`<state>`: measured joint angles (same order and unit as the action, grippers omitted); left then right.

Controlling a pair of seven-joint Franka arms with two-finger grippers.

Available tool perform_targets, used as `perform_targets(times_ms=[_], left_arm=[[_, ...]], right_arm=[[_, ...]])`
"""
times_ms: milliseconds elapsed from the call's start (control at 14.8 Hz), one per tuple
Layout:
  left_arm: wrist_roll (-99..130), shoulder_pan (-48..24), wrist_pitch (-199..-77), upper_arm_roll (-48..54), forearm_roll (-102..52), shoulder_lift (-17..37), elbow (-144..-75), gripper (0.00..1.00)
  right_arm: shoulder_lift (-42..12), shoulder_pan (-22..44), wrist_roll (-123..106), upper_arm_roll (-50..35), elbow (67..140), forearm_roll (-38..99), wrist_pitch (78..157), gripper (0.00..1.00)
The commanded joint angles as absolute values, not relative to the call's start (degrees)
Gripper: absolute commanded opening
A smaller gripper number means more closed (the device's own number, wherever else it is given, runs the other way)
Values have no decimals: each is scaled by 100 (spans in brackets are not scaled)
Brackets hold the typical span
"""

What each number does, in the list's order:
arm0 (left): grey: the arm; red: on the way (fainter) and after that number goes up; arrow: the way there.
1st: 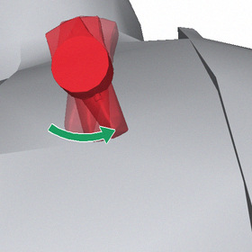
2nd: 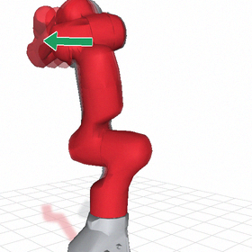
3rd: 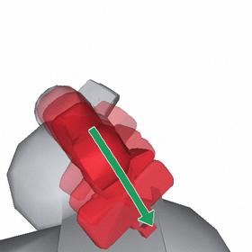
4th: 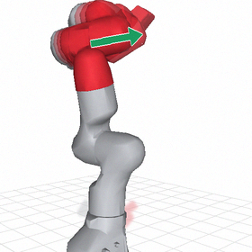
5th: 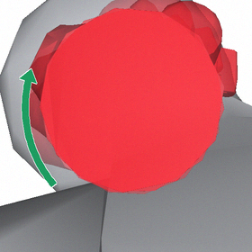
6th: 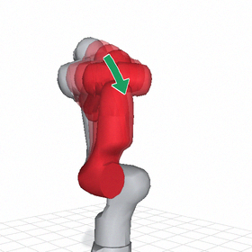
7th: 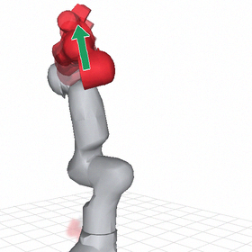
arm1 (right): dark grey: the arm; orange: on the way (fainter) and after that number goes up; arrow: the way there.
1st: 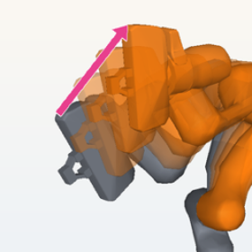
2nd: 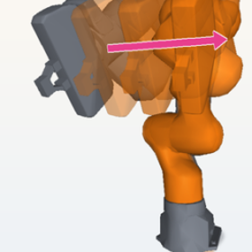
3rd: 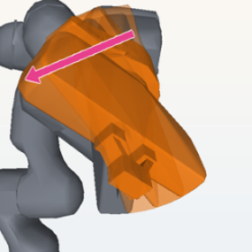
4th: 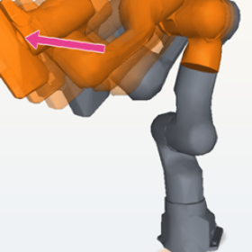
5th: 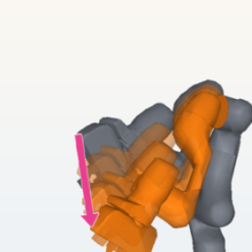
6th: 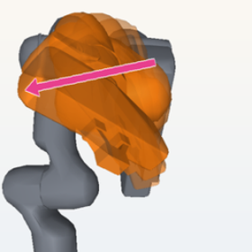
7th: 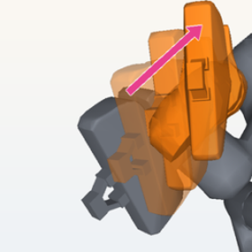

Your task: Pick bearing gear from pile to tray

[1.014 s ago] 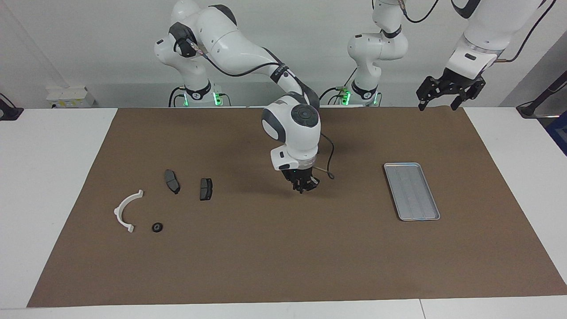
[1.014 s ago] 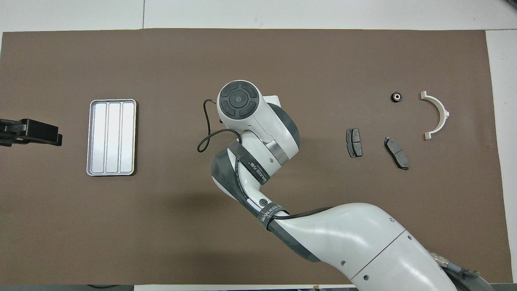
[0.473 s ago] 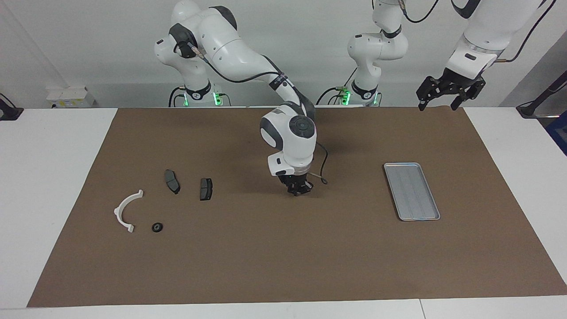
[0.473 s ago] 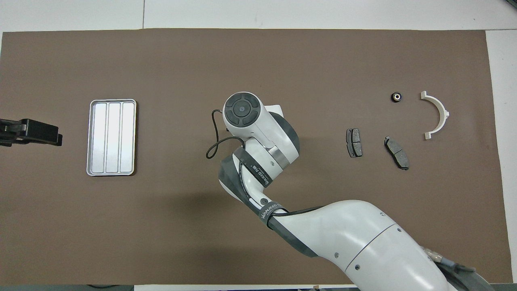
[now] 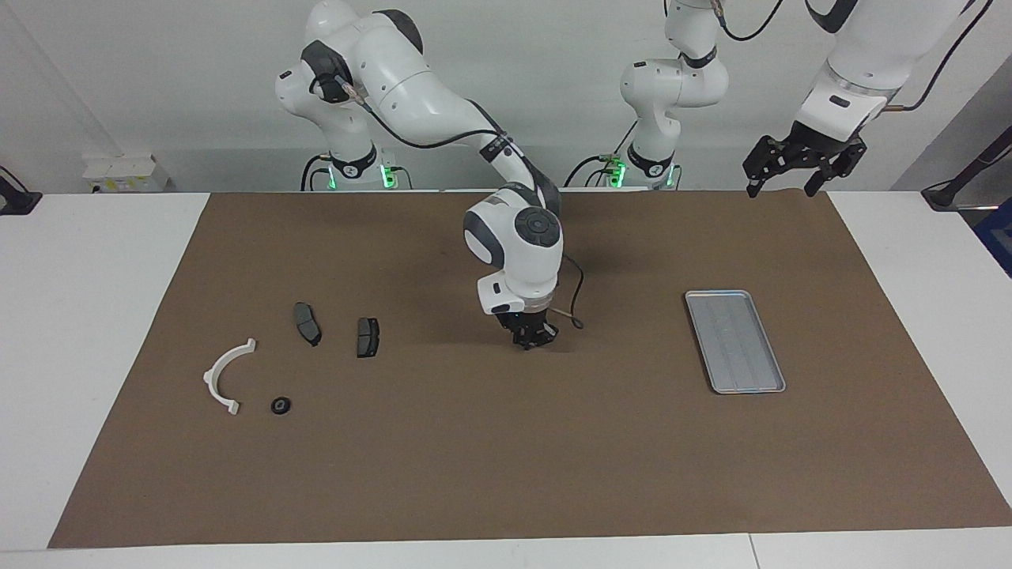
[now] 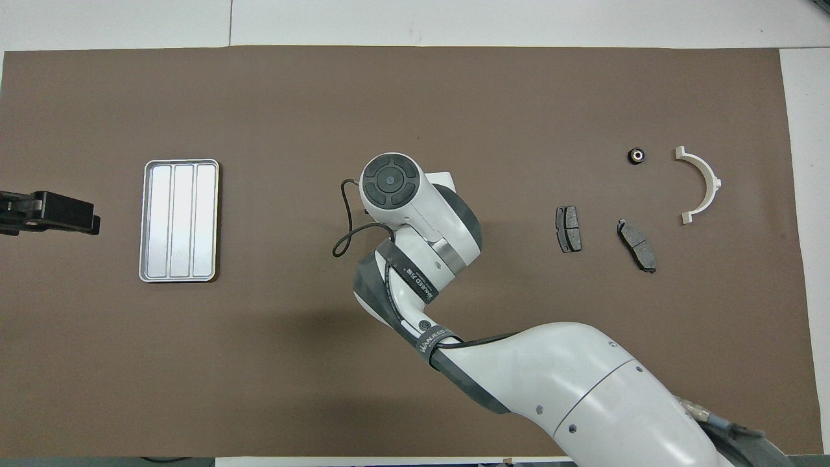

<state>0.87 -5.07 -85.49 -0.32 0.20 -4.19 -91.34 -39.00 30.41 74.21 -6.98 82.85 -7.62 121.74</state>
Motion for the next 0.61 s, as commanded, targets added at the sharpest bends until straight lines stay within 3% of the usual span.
perform_targets(times_ms=[0, 68, 135, 203, 541], left_arm=[[97, -536, -8507, -105, -53, -457, -9167, 100], [53, -536, -8543, -105, -53, -457, -9167, 100], [53, -519, -8595, -114, -35, -448, -9158, 100], [88, -510, -8631, -123, -26, -448, -9158, 100], [44, -510, -8534, -123, -9, -536, -9307, 100]], right_arm=[[-3744, 3006, 7585, -738, 8517, -879, 12287, 0], [-3744, 3006, 7611, -738, 8499, -879, 12252, 35], [-3735, 3023, 7620, -738, 8464, -879, 12191, 92], [-3718, 3050, 7638, -721, 8420, -870, 12069, 100], [-3718, 3067, 7655, -712, 8166, -879, 11664, 100]])
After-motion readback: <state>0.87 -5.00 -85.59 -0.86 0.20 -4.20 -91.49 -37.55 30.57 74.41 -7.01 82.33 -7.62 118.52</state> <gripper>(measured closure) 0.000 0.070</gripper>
